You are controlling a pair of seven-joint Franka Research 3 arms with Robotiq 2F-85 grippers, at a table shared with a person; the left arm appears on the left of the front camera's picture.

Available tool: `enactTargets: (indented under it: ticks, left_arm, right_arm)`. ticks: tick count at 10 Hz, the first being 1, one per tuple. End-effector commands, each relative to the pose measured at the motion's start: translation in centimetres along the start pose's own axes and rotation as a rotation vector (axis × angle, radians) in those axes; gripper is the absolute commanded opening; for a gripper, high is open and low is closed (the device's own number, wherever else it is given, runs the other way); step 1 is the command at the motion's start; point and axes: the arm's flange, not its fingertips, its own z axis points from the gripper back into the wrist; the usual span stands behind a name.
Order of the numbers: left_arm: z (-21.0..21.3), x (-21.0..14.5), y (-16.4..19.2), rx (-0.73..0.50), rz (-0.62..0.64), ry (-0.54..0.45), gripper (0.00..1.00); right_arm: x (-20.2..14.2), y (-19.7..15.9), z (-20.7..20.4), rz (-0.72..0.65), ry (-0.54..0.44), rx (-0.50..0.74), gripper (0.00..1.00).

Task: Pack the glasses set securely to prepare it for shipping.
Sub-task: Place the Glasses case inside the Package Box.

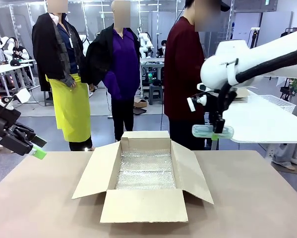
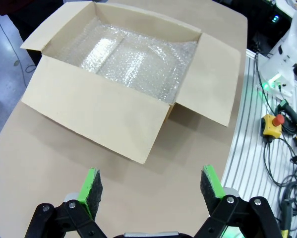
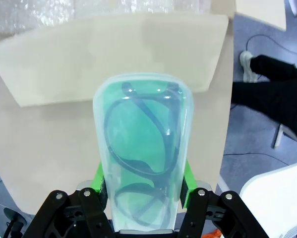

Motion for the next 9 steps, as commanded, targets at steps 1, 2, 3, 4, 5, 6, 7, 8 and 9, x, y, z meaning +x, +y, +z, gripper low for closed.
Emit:
enactTargets:
  ticks: [1, 2, 3, 4, 5, 6, 7, 8, 9]
  left_arm:
    - [0.2, 0.0, 0.1, -0.017, -0.02, -0.018, 1.0]
    - [0.2, 0.0, 0.1, -0.017, -0.02, -0.018, 1.0]
    - [0.2, 0.0, 0.1, -0.017, -0.02, -0.018, 1.0]
    - [0.2, 0.0, 0.1, -0.017, -0.02, -0.018, 1.0]
    - [0.2, 0.0, 0.1, -0.017, -0.02, -0.018, 1.0]
    - [0.2, 0.0, 0.1, -0.017, -0.02, -0.018, 1.0]
    - [0.2, 0.0, 0.1, -0.017, -0.02, -0.018, 1.0]
    - [0.2, 0.0, 0.1, -0.017, -0.02, -0.018, 1.0]
    - [0.2, 0.0, 0.1, -0.017, -0.02, -0.018, 1.0]
  right_arm:
    - [4.1, -1.4, 0.2, -0.033, 0.012, -0.026, 0.0]
    - [7.6, -1.3, 0.3, -0.014, 0.004, -0.027, 0.0]
    - [10.8, -1.4, 0.1, 0.002, 0.009, -0.027, 0.0]
    - [13.9, -1.2, -0.3, 0.034, 0.003, -0.023, 0.0]
    - [16.8, -1.2, -1.0, 0.037, -0.006, -0.029, 0.0]
    - [19.6, -1.2, -2.2, 0.045, 0.005, -0.046, 0.0]
    - [21.4, -1.3, -3.5, 0.063, 0.002, -0.056, 0.0]
    - [22.5, -1.7, -4.7, 0.053, -0.027, -0.052, 0.0]
    - [23.4, -2.1, -5.9, 0.035, -0.061, -0.03, 0.0]
